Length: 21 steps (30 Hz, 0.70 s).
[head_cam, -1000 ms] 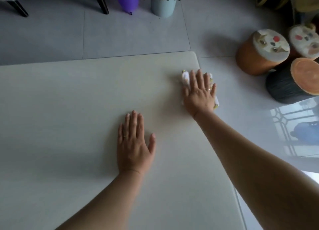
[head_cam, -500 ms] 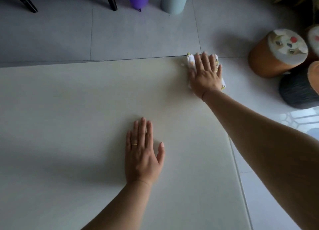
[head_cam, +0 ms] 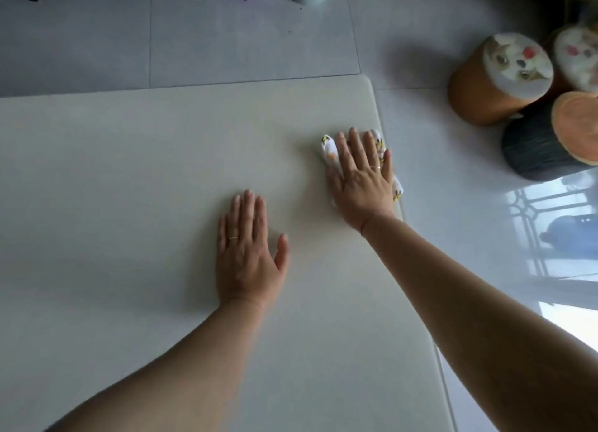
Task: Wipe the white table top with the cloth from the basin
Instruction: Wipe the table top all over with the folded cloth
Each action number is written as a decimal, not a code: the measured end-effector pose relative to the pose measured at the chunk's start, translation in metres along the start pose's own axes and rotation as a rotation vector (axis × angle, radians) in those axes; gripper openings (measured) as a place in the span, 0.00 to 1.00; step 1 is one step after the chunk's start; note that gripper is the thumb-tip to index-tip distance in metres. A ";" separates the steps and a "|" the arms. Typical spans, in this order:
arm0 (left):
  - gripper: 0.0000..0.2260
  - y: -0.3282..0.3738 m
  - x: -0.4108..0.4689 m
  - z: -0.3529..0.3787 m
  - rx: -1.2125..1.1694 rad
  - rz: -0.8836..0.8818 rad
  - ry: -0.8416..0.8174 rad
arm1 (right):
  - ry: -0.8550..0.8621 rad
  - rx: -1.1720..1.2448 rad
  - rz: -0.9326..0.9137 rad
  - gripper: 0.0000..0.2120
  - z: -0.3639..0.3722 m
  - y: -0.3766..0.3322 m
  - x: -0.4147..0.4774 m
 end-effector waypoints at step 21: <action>0.28 0.039 -0.089 -0.003 -0.169 0.106 -0.032 | -0.040 -0.016 0.194 0.29 0.029 0.055 -0.347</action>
Point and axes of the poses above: each hand's wrist, its own x-axis towards the middle knuckle, its own z-axis out of the palm, y = z × x, the point moved 9 cm from there along x, towards the middle knuckle, and after that the axes turned 2 degrees about x, right-handed, at the moved point
